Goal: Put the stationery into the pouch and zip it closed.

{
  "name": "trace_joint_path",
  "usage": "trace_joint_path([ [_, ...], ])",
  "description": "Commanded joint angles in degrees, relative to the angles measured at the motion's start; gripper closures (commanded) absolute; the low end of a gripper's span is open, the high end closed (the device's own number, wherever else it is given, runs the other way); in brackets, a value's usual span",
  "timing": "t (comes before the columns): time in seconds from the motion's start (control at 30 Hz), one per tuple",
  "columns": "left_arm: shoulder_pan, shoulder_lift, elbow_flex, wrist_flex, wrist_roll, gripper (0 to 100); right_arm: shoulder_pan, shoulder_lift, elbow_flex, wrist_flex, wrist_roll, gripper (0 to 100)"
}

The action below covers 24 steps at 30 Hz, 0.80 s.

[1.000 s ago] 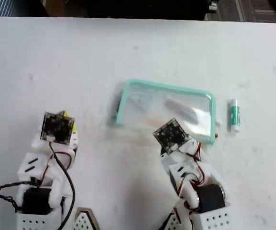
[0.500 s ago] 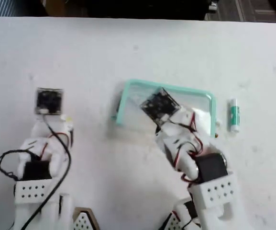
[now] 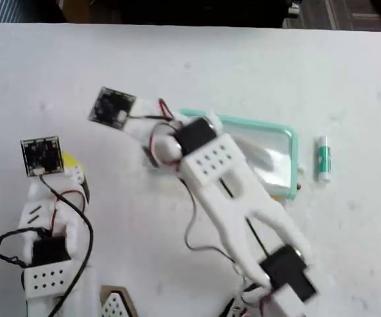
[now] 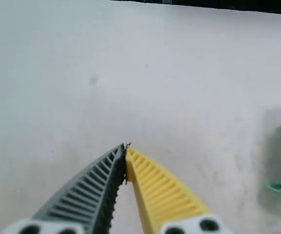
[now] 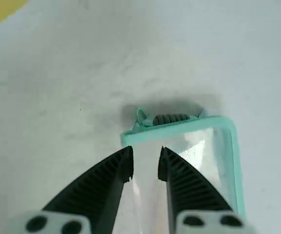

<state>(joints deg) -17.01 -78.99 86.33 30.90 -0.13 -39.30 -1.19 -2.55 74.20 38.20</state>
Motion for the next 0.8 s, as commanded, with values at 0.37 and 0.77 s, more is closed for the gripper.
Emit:
trace_joint_path([
  [0.37,-0.4,-19.65,3.25,6.77,-0.7,98,9.19,36.18,-25.14,-1.45,0.18,93.5],
  [0.77,2.68,-25.8,6.15,7.21,-3.34,98,11.3,36.53,-28.4,5.67,-4.92,96.7],
])
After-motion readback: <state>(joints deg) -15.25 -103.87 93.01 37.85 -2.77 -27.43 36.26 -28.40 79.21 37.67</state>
